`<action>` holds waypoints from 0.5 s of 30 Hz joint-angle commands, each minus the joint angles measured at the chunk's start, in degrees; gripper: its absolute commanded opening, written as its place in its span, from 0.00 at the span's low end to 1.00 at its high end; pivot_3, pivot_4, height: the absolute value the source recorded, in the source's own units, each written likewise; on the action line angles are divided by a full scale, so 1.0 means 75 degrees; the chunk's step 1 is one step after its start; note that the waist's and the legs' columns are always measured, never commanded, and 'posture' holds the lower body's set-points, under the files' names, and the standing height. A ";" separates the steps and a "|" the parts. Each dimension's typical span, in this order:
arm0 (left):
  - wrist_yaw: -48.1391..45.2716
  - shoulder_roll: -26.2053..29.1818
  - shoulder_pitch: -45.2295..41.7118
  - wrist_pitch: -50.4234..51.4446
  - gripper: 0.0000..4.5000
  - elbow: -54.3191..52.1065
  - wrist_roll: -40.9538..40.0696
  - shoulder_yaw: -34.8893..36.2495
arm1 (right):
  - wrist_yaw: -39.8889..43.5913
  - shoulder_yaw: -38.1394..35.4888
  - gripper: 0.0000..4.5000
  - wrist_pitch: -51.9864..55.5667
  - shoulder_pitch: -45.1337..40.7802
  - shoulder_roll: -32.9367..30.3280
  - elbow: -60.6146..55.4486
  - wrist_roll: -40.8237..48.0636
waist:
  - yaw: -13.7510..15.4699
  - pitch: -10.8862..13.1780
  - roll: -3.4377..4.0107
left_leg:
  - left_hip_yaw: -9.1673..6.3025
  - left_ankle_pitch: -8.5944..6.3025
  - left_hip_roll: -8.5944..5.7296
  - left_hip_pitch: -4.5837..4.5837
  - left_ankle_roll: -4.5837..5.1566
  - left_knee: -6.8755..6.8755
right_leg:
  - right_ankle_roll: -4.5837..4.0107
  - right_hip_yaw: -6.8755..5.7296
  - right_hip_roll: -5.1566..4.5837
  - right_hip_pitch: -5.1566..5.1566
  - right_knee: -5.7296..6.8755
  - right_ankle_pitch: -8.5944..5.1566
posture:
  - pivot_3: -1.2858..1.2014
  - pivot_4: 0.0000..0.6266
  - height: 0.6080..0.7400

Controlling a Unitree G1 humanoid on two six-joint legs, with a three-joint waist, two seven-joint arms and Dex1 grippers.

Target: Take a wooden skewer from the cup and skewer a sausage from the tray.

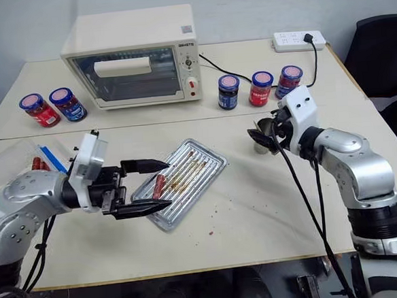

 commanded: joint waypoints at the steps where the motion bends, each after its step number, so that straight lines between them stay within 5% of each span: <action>1: -0.0018 -0.0133 -0.0212 -0.0169 1.00 0.0026 0.0121 -0.0028 | -0.0048 -0.0043 0.72 -0.0275 -0.0115 0.0103 -0.0027 -0.0161 | 0.0012 0.0000 0.0000 | 0.0000 0.0004 -0.0004 0.0002 -0.0003 0.0006 | 0.0000 0.0002 -0.0003 -0.0001 0.0013 0.0000 | 0.52 0.24 1.00; 11: 0.0076 -0.0356 -0.0293 -0.0208 1.00 0.0077 0.0282 -0.0071 | -0.0036 0.0093 0.68 -0.0493 -0.0112 0.0478 0.0073 -0.0380 | 0.0009 0.0000 0.0000 | 0.0000 0.0014 -0.0006 0.0006 -0.0006 0.0004 | -0.0002 0.0004 -0.0004 -0.0004 0.0026 0.0001 | 0.52 0.24 1.00; 15: 0.0090 -0.0417 -0.0334 -0.0187 1.00 0.0066 0.0325 -0.0090 | -0.0043 0.0126 0.52 -0.0572 -0.0184 0.0597 0.0183 -0.0432 | 0.0006 0.0000 0.0000 | 0.0000 0.0014 -0.0008 0.0006 -0.0006 0.0005 | -0.0002 0.0004 -0.0004 -0.0004 0.0028 0.0002 | 0.52 0.24 1.00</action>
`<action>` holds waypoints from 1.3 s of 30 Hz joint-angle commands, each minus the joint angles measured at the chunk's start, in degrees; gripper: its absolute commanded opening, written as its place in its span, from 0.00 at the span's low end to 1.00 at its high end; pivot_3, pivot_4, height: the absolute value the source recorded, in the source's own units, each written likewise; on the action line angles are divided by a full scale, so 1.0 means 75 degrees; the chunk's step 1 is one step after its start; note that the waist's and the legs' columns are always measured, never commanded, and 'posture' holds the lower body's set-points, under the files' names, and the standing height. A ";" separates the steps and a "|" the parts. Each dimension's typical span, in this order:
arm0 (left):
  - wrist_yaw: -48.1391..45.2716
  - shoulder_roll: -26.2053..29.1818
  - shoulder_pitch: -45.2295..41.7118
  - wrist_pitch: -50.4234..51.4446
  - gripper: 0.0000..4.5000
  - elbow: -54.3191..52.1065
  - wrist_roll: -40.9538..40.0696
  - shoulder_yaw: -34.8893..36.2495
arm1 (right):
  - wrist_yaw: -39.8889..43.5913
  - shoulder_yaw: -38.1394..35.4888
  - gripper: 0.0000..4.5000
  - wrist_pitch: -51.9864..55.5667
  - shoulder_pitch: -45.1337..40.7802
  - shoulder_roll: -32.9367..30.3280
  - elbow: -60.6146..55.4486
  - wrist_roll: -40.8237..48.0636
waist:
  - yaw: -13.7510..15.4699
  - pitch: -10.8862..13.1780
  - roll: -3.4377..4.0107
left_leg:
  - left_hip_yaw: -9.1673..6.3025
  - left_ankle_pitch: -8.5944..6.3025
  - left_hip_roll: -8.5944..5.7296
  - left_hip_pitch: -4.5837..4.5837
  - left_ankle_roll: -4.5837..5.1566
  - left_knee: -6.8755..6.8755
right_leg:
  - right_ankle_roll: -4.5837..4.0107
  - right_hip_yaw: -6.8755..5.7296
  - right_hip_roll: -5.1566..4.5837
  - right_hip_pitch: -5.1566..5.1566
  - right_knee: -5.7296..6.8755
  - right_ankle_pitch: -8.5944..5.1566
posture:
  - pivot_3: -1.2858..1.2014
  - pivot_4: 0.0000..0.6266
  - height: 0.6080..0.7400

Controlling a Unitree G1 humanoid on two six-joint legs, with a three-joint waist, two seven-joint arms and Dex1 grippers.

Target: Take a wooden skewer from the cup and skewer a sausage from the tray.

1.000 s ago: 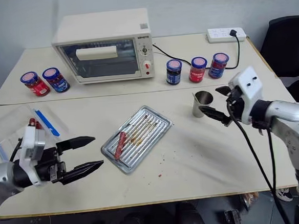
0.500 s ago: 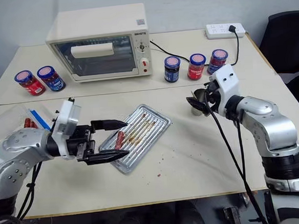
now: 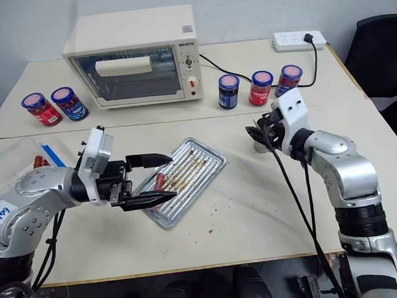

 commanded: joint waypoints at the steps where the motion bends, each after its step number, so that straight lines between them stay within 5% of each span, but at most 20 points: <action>1: 0.0017 -0.0014 -0.0098 -0.0109 1.00 -0.0152 0.0062 0.0059 | -0.0026 -0.0118 0.46 -0.0255 -0.0194 0.0066 -0.0075 -0.0070 | -0.0001 0.0000 0.0000 | 0.0000 0.0000 -0.0001 0.0000 0.0000 0.0000 | 0.0000 0.0000 0.0000 0.0000 0.0000 0.0000 | 0.52 0.24 1.00; 3: 0.0006 -0.0014 -0.0087 -0.0119 1.00 -0.0147 0.0083 0.0066 | -0.0044 -0.0092 0.35 -0.0279 -0.0191 0.0091 -0.0052 -0.0107 | -0.0001 0.0000 0.0000 | 0.0000 0.0000 -0.0001 0.0000 0.0000 0.0000 | 0.0000 -0.0001 0.0000 -0.0001 0.0000 0.0000 | 0.52 0.24 1.00; 11: 0.0082 -0.0052 -0.0093 -0.0094 1.00 -0.0224 0.0092 0.0051 | -0.0064 -0.0150 0.35 -0.0341 -0.0145 0.0135 0.0000 -0.0178 | -0.0004 0.0000 0.0000 | 0.0000 0.0000 -0.0001 0.0000 0.0000 0.0000 | 0.0000 -0.0001 0.0000 -0.0001 0.0001 0.0000 | 0.52 0.24 1.00; 19: 0.0051 -0.0052 -0.0138 -0.0124 1.00 -0.0174 0.0139 0.0048 | -0.0159 -0.0269 0.01 -0.0382 -0.0147 0.0166 -0.0011 -0.0139 | -0.0010 -0.0002 -0.0003 | 0.0000 0.0000 -0.0001 0.0001 0.0000 0.0002 | 0.0000 0.0000 0.0000 -0.0001 0.0004 0.0000 | 0.52 0.24 1.00; 39: 0.0473 -0.0182 0.0590 -0.0425 1.00 -0.0250 0.0526 0.0370 | -0.0717 -0.1449 0.01 0.1158 -0.0752 -0.0298 -0.1694 0.0583 | -0.0028 -0.0002 -0.0003 | 0.0000 0.0001 -0.0002 0.0000 0.0001 0.0004 | 0.0000 0.0002 -0.0001 -0.0004 0.0011 0.0000 | 0.52 0.24 1.00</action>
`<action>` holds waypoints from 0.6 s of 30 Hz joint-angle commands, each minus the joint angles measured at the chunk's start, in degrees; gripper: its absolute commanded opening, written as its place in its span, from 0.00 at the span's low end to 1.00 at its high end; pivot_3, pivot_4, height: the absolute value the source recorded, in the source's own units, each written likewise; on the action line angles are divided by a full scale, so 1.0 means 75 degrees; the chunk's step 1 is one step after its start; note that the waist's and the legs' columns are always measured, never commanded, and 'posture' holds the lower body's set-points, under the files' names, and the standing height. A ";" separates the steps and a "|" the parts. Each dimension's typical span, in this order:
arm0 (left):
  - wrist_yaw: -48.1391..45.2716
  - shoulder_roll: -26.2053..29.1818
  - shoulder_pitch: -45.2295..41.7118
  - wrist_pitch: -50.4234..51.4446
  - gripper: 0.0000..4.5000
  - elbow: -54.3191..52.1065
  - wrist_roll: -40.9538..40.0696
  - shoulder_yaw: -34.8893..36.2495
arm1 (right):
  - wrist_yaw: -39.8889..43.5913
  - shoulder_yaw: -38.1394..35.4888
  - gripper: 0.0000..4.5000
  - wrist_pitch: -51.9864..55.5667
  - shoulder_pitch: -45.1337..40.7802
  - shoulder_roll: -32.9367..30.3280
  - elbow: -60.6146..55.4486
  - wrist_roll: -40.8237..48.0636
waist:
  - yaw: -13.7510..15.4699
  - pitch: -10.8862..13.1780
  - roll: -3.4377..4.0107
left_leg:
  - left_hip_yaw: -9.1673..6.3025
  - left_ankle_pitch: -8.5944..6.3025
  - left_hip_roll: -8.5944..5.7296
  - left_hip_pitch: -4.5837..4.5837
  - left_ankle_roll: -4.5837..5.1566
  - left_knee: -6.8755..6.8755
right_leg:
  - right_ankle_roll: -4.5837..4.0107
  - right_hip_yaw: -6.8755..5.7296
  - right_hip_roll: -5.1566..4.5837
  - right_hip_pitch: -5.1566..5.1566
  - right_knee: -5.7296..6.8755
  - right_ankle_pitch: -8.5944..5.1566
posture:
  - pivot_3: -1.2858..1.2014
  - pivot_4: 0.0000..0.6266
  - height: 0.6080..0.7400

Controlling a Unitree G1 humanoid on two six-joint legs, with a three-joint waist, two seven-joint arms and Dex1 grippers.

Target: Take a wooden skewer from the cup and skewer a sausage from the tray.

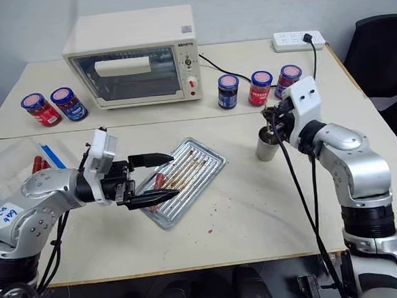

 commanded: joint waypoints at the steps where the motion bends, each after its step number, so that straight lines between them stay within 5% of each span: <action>1: 0.0256 0.0037 0.0368 -0.0273 1.00 -0.0306 0.0163 0.0446 | -0.0441 -0.0894 0.01 0.0674 -0.0749 -0.0016 -0.0798 0.0634 | -0.0007 0.0000 0.0000 | 0.0000 0.0000 0.0000 0.0000 0.0000 0.0000 | 0.0000 0.0000 0.0000 0.0000 0.0001 0.0000 | 0.52 0.24 1.00; 5: 0.0795 -0.0202 0.0678 -0.0512 1.00 -0.0333 0.0405 0.0708 | -0.0938 -0.1461 0.01 0.1991 -0.1492 0.0413 -0.1004 0.1570 | -0.0014 0.0000 0.0000 | 0.0000 0.0000 0.0001 0.0000 0.0000 -0.0001 | 0.0000 -0.0001 0.0000 -0.0001 0.0000 0.0000 | 0.52 0.24 1.00; 13: 0.1894 -0.1102 0.0281 -0.0801 1.00 -0.0183 0.0937 0.0527 | -0.3155 -0.3155 0.01 0.4589 -0.2907 0.2820 -0.0931 0.3127 | -0.0056 -0.0003 -0.0002 | 0.0000 0.0002 -0.0002 -0.0003 -0.0001 0.0001 | 0.0000 -0.0003 -0.0003 -0.0006 0.0047 0.0000 | 0.52 0.24 1.00; 18: 0.2360 -0.2170 -0.0625 -0.1714 1.00 0.0639 0.1948 -0.0363 | -0.4516 -0.4868 0.01 0.6023 -0.3892 0.4930 -0.0437 0.3576 | -0.0125 -0.0007 0.0001 | -0.0002 0.0010 -0.0021 -0.0005 0.0009 0.0005 | 0.0003 -0.0009 -0.0020 -0.0005 0.0054 0.0002 | 0.52 0.24 1.00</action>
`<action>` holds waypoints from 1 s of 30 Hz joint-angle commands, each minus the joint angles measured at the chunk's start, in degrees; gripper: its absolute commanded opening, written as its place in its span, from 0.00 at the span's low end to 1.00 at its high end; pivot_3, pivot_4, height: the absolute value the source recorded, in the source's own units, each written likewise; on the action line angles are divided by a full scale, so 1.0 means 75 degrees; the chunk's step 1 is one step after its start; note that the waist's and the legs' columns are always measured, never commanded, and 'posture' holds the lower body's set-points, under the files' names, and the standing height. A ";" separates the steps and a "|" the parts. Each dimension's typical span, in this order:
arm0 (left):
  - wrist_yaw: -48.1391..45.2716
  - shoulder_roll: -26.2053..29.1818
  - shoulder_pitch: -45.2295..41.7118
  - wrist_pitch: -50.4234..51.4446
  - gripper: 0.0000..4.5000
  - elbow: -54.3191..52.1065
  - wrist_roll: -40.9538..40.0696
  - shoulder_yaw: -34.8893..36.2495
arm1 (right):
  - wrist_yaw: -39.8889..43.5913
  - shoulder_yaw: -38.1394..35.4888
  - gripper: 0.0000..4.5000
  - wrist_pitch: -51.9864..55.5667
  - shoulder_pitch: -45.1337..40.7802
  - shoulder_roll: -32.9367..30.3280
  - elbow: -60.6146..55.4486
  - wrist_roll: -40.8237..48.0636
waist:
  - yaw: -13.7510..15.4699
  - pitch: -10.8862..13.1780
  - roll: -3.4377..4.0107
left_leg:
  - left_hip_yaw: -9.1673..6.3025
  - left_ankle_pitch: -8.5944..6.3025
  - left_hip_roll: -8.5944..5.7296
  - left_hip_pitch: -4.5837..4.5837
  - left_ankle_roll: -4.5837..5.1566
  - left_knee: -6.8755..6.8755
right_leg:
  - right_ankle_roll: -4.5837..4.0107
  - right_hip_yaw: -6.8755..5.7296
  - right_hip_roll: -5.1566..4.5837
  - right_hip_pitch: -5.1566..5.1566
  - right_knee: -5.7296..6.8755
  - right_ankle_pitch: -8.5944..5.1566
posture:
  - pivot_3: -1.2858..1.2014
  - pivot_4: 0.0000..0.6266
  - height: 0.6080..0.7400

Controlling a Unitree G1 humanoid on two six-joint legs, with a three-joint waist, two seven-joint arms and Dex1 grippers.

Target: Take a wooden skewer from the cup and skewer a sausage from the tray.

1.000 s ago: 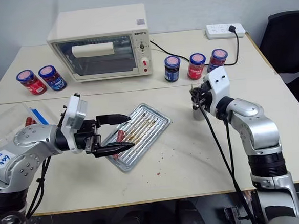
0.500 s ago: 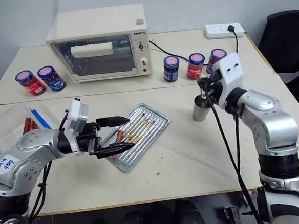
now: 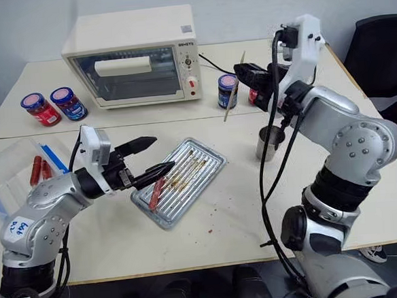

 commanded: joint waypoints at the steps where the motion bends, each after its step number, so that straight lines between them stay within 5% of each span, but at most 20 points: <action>1: 0.0205 -0.0533 -0.0468 -0.0676 1.00 0.0309 0.0571 -0.0509 | -0.0855 -0.1207 0.01 0.0989 -0.0611 0.1033 0.0081 0.0434 | -0.0074 -0.0002 0.0003 | 0.0000 0.0001 0.0000 0.0000 -0.0001 -0.0001 | 0.0000 0.0000 0.0000 0.0000 0.0003 0.0000 | 0.52 0.24 1.00; 6: 0.0192 -0.1023 -0.0771 -0.1116 1.00 0.0721 0.0886 -0.0797 | -0.1625 -0.1538 0.01 0.1085 -0.0575 0.1560 0.0101 0.0968 | -0.0161 -0.0004 0.0007 | 0.0000 0.0002 -0.0001 0.0001 -0.0003 -0.0013 | 0.0000 -0.0002 0.0002 -0.0022 0.0030 0.0000 | 0.52 0.24 1.00; 13: 0.0271 -0.1452 -0.1010 -0.1309 0.67 0.0891 0.0936 -0.0759 | -0.2622 -0.2296 0.00 0.1085 -0.0852 0.1933 0.0419 0.1650 | -0.0286 -0.0004 0.0007 | 0.0003 0.0003 -0.0001 0.0000 -0.0004 -0.0009 | 0.0000 0.0002 0.0001 -0.0021 0.0036 0.0000 | 0.52 0.24 1.00; 23: 0.0369 -0.1914 -0.1063 -0.1340 0.67 0.0912 0.1042 -0.0978 | -0.3864 -0.2665 0.00 0.0693 -0.0936 0.2059 0.1129 0.2881 | -0.0312 -0.0005 0.0008 | 0.0004 0.0003 0.0001 0.0000 -0.0004 -0.0011 | 0.0000 0.0005 0.0002 -0.0022 0.0037 0.0000 | 0.52 0.24 1.00; 30: 0.0382 -0.2051 -0.1142 -0.1470 0.67 0.1141 0.1207 -0.0975 | -0.5111 -0.1737 0.00 -0.0363 -0.0458 0.1838 0.1593 0.4747 | -0.0326 -0.0005 0.0008 | 0.0007 0.0004 0.0002 0.0000 -0.0003 -0.0010 | 0.0000 0.0006 0.0002 -0.0022 0.0036 0.0000 | 0.52 0.24 1.00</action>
